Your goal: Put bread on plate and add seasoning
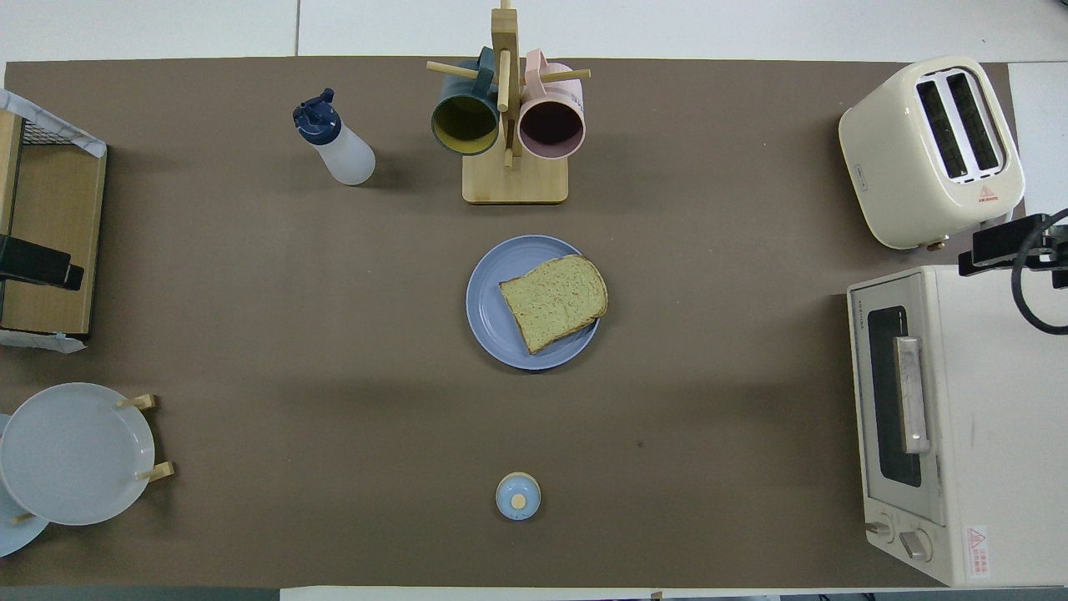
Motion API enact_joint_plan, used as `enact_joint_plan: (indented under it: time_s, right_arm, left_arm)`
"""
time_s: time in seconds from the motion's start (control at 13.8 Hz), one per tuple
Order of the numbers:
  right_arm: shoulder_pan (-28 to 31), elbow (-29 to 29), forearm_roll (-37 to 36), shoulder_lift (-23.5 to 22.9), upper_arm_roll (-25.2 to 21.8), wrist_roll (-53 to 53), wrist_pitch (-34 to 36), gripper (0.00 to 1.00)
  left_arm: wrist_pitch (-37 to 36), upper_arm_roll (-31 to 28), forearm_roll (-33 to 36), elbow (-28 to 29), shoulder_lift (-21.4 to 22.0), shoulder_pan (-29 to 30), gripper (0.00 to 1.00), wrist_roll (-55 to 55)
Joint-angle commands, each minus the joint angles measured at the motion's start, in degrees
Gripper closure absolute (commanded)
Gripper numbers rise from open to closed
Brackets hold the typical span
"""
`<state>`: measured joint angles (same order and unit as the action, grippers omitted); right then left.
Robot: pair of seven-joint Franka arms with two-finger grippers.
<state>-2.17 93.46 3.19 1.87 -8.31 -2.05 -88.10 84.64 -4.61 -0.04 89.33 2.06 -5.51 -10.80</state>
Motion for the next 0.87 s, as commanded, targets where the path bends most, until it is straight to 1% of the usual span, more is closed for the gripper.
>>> enact_joint_plan:
  time_s: [0.0,0.22,0.58,0.8]
  right_arm:
    - [0.0,1.2,-0.6,1.2,-0.1,1.2,-0.3,0.0]
    - [0.0,1.2,-0.6,1.2,-0.1,1.2,-0.3,0.0]
    - [0.0,1.2,-0.6,1.3,-0.1,1.2,-0.3,0.0]
    - [0.0,1.2,-0.6,1.3,-0.1,1.2,-0.3,0.0]
  left_arm:
    - [-1.2,0.7,0.4,-0.7,0.8,0.7,0.0,0.3]
    - [0.3,1.9,0.4,-0.6,0.1,1.5,0.0,0.4]
    - [-0.2,2.1,0.4,-1.1,0.0,1.9,0.0,0.3]
    - [-0.4,2.0,0.4,-0.8,0.9,1.8,0.0,0.2]
